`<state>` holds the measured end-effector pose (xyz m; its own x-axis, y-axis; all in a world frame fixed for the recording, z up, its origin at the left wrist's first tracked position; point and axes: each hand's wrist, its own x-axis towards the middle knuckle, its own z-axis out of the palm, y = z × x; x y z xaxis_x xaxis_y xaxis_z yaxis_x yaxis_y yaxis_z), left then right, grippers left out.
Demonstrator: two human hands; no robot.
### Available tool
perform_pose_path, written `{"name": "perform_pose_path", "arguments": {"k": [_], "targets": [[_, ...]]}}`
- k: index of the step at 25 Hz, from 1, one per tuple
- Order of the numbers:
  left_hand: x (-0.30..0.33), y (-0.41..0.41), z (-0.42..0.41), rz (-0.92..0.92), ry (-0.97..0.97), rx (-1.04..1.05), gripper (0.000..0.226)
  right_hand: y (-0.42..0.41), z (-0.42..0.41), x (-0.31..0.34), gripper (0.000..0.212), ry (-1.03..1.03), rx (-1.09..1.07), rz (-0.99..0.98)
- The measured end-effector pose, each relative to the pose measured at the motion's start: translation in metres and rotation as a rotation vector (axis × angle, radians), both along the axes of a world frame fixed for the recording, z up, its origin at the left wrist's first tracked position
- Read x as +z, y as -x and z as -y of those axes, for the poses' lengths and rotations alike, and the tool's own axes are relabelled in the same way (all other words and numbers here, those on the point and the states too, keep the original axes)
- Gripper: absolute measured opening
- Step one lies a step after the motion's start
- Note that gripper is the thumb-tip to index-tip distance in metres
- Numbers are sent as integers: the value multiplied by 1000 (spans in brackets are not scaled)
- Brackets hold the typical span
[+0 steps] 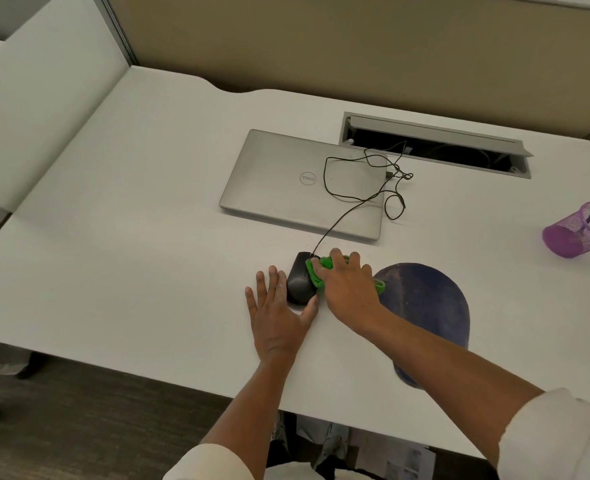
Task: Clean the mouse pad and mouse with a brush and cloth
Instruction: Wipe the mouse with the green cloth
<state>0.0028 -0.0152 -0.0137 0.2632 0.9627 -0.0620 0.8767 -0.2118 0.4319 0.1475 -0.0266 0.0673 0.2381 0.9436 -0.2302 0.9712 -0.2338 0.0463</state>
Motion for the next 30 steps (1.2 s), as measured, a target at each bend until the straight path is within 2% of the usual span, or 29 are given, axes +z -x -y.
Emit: {"name": "perform_pose_path", "arguments": {"k": [3,8,13,17,21,23,27,30], "targets": [[0,0,0,-8,0,-5,99,0,-16,6,56,39,-29,4],[-1,0,0,3,-6,1,98,1,3,5,63,42,95,15],[-1,0,0,-7,-5,-8,96,-12,-23,9,59,93,-74,-48],[-1,1,0,-22,-1,-11,96,-14,-25,9,55,-66,-115,38],[-2,1,0,-17,8,-14,98,0,-20,2,50,-78,-31,58],[-3,1,0,-14,2,-11,98,0,-18,-1,52,-74,-36,-9],[-3,1,1,4,-4,-4,97,-1,-5,-1,64,-62,-203,-285],[-4,0,0,10,-5,3,98,8,6,-3,62,-64,-172,-266]]}}
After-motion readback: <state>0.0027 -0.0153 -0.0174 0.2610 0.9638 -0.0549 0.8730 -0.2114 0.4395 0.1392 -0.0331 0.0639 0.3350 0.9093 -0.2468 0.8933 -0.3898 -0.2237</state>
